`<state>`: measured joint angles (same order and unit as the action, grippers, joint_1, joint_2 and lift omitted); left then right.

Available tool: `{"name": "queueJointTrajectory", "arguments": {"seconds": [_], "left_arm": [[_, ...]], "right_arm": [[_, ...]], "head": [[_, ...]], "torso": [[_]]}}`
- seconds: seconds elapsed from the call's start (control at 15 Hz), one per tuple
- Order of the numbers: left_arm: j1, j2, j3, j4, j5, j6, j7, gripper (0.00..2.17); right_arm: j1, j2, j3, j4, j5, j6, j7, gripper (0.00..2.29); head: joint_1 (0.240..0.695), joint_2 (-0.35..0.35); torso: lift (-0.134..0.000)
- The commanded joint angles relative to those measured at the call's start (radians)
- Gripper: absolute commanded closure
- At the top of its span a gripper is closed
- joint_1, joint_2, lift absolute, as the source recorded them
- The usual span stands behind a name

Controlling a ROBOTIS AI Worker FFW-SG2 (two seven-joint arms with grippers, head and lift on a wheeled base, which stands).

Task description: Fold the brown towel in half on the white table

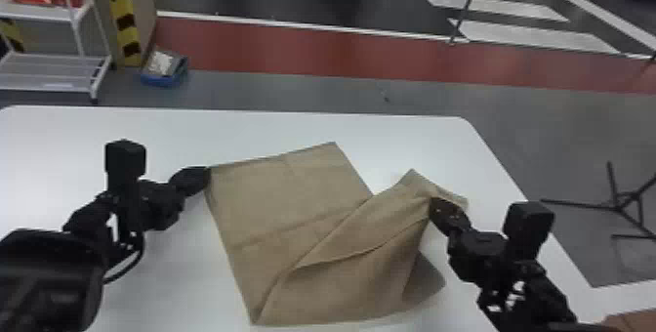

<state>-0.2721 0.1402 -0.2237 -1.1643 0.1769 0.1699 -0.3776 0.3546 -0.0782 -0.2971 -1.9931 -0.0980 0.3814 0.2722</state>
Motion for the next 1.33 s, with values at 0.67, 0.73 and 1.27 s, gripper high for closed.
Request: {"name": "queueJointTrajectory", "arguments": {"seconds": [0.67,0.73,1.27], "left_arm": [[0.268,0.082,0.248,-0.468,0.001,0.161,0.149,2.03],[0.283,0.084,0.262,-0.483,-0.004,0.158,0.169,2.03],[0.366,0.084,0.314,-0.6,0.006,0.121,0.218,2.03]], "right_arm": [[-0.152,0.002,0.03,0.154,0.143,0.106,-0.08,1.21],[-0.16,0.002,0.042,0.157,0.167,0.109,-0.082,1.13],[-0.138,0.0,0.019,0.162,0.175,0.103,-0.067,0.54]], "head": [[0.695,-0.139],[0.695,-0.121],[0.695,-0.074]], "torso": [[-0.123],[-0.123],[-0.123]]}}
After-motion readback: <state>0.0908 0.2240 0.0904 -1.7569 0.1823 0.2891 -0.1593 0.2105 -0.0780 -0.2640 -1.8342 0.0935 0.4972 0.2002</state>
